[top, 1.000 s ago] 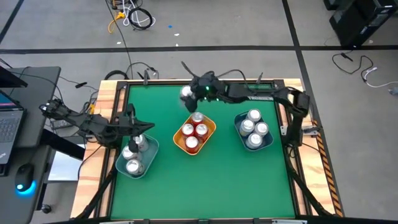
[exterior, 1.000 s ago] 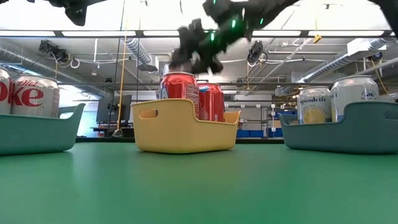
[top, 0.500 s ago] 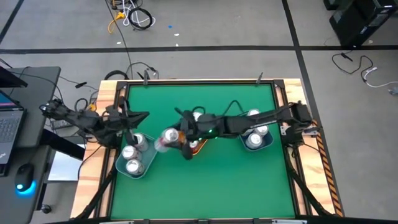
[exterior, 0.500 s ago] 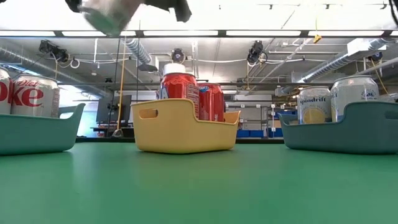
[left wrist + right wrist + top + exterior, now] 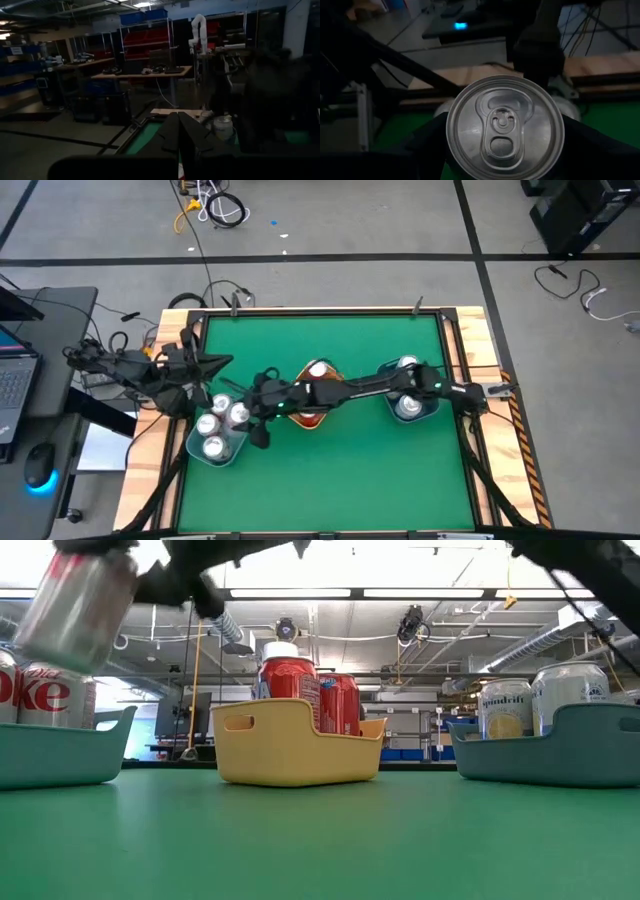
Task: Sort soda cans
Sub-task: Put the white soda can into the green bin
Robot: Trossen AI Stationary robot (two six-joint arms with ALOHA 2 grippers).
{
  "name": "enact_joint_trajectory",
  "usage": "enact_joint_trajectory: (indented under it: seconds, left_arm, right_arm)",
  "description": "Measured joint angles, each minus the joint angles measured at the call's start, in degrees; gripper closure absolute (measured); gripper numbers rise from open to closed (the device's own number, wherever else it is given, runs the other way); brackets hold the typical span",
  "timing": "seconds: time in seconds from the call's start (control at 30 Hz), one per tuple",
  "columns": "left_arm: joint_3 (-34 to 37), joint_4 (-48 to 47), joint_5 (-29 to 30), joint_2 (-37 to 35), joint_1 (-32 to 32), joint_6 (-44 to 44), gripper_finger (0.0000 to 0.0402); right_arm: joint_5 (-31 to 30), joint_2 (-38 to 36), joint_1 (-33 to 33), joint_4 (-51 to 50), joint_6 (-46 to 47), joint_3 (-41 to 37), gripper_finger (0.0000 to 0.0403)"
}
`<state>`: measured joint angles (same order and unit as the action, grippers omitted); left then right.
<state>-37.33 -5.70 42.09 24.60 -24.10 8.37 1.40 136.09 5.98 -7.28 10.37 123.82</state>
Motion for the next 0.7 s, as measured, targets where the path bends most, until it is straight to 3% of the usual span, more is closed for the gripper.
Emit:
enact_joint_trajectory:
  seconds: [0.27,0.7]
  left_arm:
    - [-0.1,-2.3,0.0,0.0,0.0,-0.5,0.0398]
    - [-0.1,-3.3,-0.2,0.1,0.0,-1.3,0.0398]
  right_arm:
    - [0.0,10.5,0.1,-4.5,0.1,10.9,0.0108]
    - [-3.1,11.0,-0.7,-7.5,0.1,9.1,0.0108]
